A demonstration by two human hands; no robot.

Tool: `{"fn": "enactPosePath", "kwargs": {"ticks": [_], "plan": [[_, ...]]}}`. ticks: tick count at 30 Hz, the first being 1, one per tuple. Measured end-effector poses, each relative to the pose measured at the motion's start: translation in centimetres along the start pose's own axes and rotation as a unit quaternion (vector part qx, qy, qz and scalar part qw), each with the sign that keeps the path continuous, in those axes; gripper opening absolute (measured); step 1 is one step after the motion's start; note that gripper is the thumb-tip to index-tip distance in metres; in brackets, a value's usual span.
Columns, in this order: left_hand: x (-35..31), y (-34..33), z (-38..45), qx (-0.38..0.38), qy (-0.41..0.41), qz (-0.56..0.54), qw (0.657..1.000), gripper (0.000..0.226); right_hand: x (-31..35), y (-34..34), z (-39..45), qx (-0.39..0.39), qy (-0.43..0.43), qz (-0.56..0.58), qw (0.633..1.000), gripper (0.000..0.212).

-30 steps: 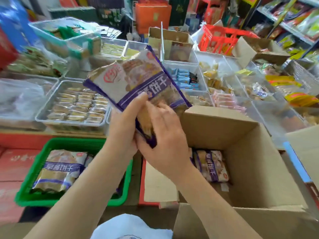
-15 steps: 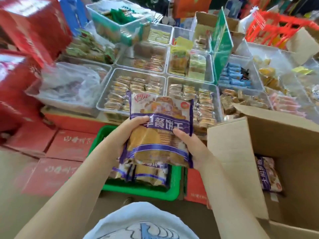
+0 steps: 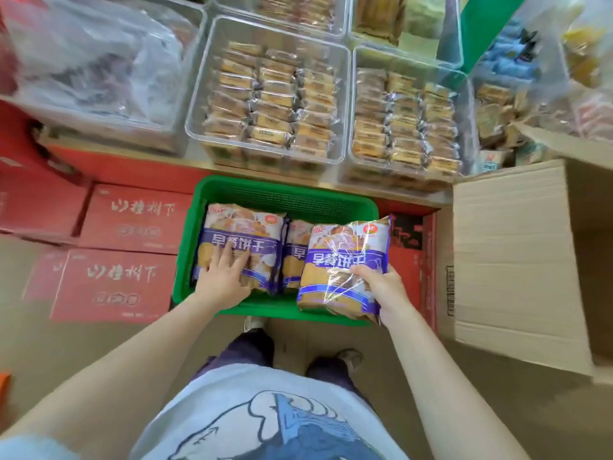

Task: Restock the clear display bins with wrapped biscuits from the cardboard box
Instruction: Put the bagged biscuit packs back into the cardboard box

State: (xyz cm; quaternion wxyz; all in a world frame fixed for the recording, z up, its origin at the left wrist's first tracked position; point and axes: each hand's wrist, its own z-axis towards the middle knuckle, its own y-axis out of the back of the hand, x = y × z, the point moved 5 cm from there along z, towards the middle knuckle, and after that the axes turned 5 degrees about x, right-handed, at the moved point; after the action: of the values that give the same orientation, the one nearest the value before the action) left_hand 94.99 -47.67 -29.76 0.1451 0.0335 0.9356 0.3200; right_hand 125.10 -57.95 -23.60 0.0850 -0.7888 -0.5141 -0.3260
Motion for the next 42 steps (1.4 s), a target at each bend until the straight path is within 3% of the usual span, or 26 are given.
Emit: {"fn": "enactPosePath", "kwargs": {"ticks": [4, 8, 12, 15, 18, 22, 25, 28, 31, 34, 38, 42], "plan": [[0.3, -0.3, 0.7, 0.006, 0.001, 0.005, 1.0, 0.077, 0.6, -2.5, 2.5, 0.026, 0.002, 0.0, 1.0, 0.044], [0.4, 0.3, 0.9, 0.02, 0.011, -0.005, 1.0, 0.076, -0.2, -5.1, 5.7, 0.073, -0.023, -0.079, 0.994, 0.039], [0.4, 0.5, 0.5, 0.038, 0.022, -0.017, 0.999, 0.074, -1.7, -4.7, 7.6, 0.007, -0.06, -0.179, 0.982, 0.033], [-0.9, 1.8, 0.1, 0.039, 0.023, -0.055, 0.997, 0.055, -0.7, -3.8, 6.9, -0.024, -0.043, -0.237, 0.97, 0.028], [-4.2, 3.5, -1.1, -0.015, -0.029, -0.098, 0.995, 0.035, 2.8, -3.1, 4.2, -0.012, 0.034, -0.238, 0.971, 0.019], [-13.1, 5.7, -3.7, -0.048, -0.12, -0.156, 0.979, 0.029, 10.1, 0.1, -3.2, 0.049, 0.188, -0.137, 0.971, 0.022], [-22.0, 8.5, -5.7, -0.078, -0.201, -0.162, 0.963, 0.025, 15.3, 6.8, -9.1, 0.007, 0.302, -0.05, 0.952, 0.023], [-31.8, 10.8, -8.5, -0.105, -0.293, -0.167, 0.936, 0.024, 17.7, 15.9, -12.5, -0.061, 0.357, 0.035, 0.932, 0.024], [-40.4, 11.2, -11.0, -0.156, -0.347, -0.198, 0.903, 0.026, 16.9, 25.6, -11.6, -0.13, 0.316, 0.129, 0.931, 0.025], [-46.4, 9.2, -10.8, -0.168, -0.3, -0.211, 0.915, 0.058, 14.5, 32.3, -7.1, -0.153, 0.198, 0.181, 0.951, 0.02], [-51.7, 6.4, -8.9, -0.19, -0.218, -0.213, 0.933, 0.092, 12.9, 35.1, 1.3, -0.091, 0.072, 0.186, 0.976, 0.019], [-53.0, 6.0, -7.4, -0.237, -0.152, -0.206, 0.937, 0.089, 10.4, 34.9, 9.2, -0.032, -0.027, 0.067, 0.997, 0.03]]}}
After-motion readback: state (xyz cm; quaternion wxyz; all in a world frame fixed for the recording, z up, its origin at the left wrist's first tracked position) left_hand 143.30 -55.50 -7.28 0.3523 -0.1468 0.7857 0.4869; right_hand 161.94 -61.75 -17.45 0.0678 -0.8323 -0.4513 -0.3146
